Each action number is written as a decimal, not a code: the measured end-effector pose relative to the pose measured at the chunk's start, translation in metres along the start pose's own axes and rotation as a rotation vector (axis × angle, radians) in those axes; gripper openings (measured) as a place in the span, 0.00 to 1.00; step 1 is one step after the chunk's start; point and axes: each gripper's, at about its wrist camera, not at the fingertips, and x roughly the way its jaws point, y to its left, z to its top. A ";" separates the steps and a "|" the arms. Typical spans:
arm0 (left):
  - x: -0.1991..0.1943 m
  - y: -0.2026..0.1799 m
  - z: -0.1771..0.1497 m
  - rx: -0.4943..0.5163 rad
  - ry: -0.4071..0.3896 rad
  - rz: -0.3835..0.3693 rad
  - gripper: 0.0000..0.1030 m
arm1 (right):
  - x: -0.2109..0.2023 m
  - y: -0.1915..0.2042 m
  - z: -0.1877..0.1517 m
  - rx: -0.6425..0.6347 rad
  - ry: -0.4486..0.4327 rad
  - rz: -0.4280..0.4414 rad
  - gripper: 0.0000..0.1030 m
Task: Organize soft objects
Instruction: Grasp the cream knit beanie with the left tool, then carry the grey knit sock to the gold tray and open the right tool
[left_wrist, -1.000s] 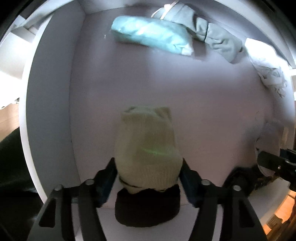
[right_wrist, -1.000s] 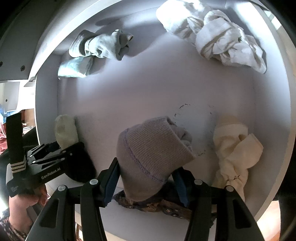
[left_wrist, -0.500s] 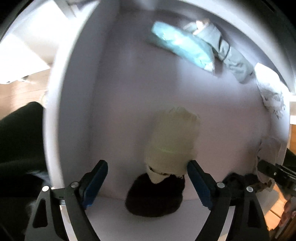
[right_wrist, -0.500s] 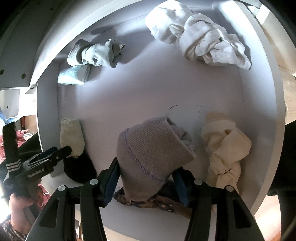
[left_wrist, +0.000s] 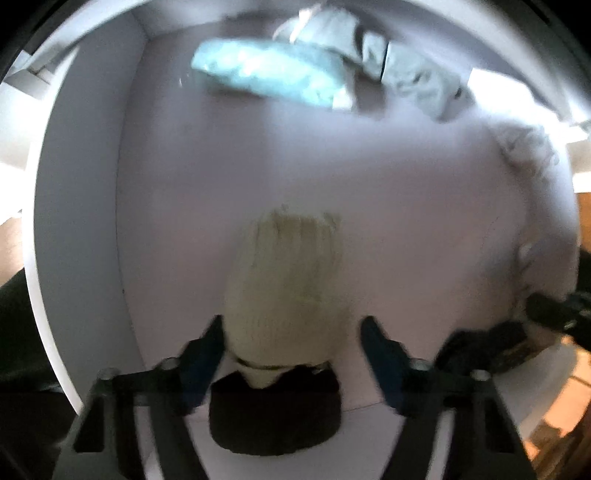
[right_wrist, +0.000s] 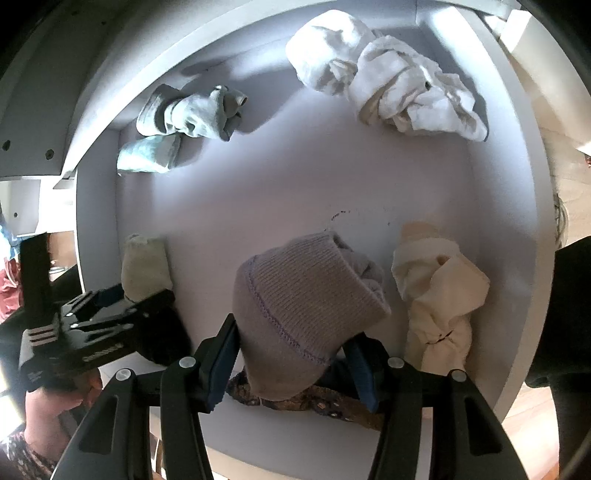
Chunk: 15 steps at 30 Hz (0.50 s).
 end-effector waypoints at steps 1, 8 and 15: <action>0.002 -0.001 0.000 0.004 0.004 0.006 0.59 | -0.003 0.000 -0.001 0.005 -0.006 0.008 0.54; 0.003 -0.001 -0.010 0.004 0.000 0.009 0.57 | -0.035 -0.001 -0.011 0.030 -0.054 0.095 0.54; 0.014 -0.030 -0.017 0.014 0.009 0.031 0.57 | -0.089 0.000 -0.025 0.017 -0.154 0.145 0.54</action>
